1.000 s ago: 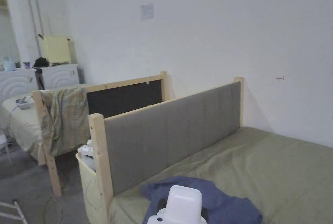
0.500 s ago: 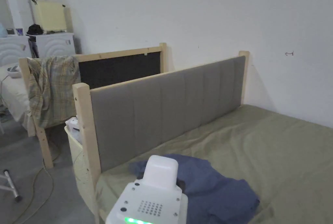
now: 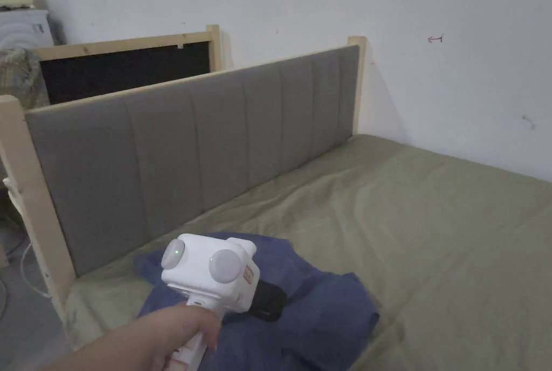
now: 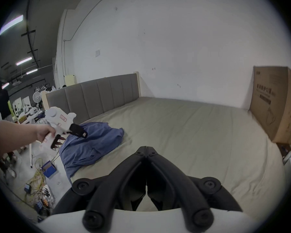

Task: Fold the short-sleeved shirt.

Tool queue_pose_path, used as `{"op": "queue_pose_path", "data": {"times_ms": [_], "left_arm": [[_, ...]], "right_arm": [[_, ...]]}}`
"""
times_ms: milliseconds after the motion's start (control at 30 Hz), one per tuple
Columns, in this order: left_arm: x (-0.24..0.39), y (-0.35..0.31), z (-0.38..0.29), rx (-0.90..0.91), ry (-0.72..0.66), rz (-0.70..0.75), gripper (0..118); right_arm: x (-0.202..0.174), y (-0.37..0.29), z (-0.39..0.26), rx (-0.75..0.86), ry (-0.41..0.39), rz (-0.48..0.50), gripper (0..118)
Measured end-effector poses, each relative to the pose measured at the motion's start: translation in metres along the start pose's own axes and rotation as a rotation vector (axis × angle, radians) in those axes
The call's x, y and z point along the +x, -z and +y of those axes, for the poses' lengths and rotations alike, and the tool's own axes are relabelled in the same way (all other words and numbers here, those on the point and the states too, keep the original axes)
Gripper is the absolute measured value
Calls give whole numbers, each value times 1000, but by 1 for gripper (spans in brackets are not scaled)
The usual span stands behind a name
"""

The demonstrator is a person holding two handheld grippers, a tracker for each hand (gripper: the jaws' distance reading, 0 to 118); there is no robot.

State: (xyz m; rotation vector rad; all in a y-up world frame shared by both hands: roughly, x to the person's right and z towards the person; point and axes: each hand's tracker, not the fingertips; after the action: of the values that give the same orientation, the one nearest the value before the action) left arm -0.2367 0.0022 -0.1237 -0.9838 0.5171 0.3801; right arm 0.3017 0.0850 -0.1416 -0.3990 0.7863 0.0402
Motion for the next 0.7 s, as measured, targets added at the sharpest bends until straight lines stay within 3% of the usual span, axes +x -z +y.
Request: {"op": "queue_pose_path", "data": {"times_ms": [167, 233, 367, 500, 533, 567, 667, 700], "left_arm": [[7, 50, 7, -113, 80, 73, 115], [12, 70, 3, -187, 121, 113, 99], [18, 75, 0, -140, 116, 127, 109], [14, 66, -3, -131, 113, 121, 106], [13, 62, -4, -128, 116, 118, 95], [14, 57, -5, -117, 115, 98, 74], [27, 37, -10, -39, 174, 113, 0], [30, 33, -14, -39, 209, 161, 0]], "right_arm": [[8, 14, -14, -43, 5, -4, 0], [10, 21, -21, -70, -19, -5, 0], [14, 29, -28, -120, -8, 7, 0], [14, 30, -29, -126, 16, 17, 0], [14, 29, -29, -126, 20, 17, 0], [14, 28, -28, -126, 23, 18, 0], [15, 20, -24, -121, 25, 19, 0], [17, 15, -23, -115, 24, 19, 0]]}}
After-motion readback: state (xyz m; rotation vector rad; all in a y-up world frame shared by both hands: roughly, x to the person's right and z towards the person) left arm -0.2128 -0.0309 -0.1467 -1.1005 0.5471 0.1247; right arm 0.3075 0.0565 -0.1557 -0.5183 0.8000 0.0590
